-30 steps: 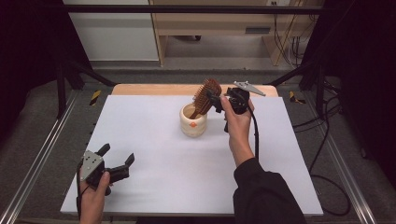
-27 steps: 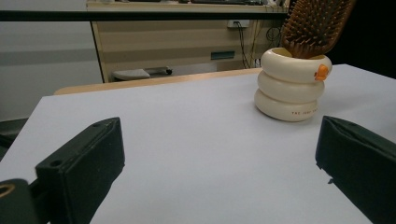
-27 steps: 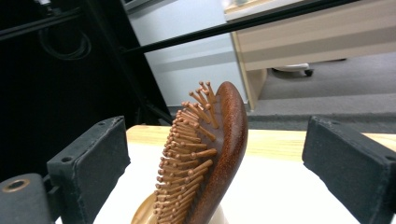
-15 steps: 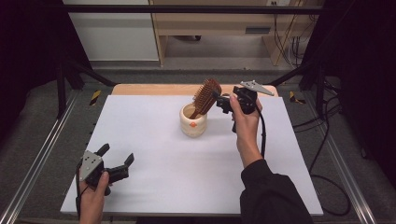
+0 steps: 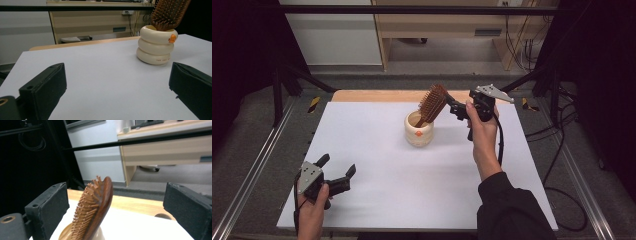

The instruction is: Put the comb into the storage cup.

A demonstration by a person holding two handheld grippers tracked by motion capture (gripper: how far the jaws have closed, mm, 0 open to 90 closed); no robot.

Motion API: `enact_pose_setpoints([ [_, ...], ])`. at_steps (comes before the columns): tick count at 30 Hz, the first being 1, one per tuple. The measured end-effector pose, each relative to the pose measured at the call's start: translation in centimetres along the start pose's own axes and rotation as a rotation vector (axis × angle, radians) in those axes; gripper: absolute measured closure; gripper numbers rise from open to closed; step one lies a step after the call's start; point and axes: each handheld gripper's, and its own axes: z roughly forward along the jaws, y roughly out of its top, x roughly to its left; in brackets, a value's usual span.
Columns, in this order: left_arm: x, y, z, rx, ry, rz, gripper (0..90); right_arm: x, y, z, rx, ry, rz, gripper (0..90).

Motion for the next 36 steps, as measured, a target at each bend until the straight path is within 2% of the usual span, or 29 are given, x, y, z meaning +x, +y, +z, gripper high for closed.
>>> enact_pose_setpoints([
  [8, 0.0, 0.0, 0.0, -0.001, 0.001, -0.001, 1.4, -0.1, 0.5, -0.8, -0.039, -0.036, -0.052, 4.7],
  [17, 0.1, 0.0, -0.2, -0.011, 0.007, -0.004, 1.4, -0.3, 0.6, -1.3, -0.078, -0.044, -0.098, 4.1],
  [22, 0.1, 0.1, -0.2, -0.012, 0.006, -0.001, 1.4, 0.0, 0.5, -1.5, -0.072, -0.030, -0.133, 4.0],
  [36, 0.2, 0.1, -0.3, -0.020, 0.009, -0.009, 1.4, 0.0, 0.5, -2.2, -0.065, 0.002, -0.150, 4.0],
])
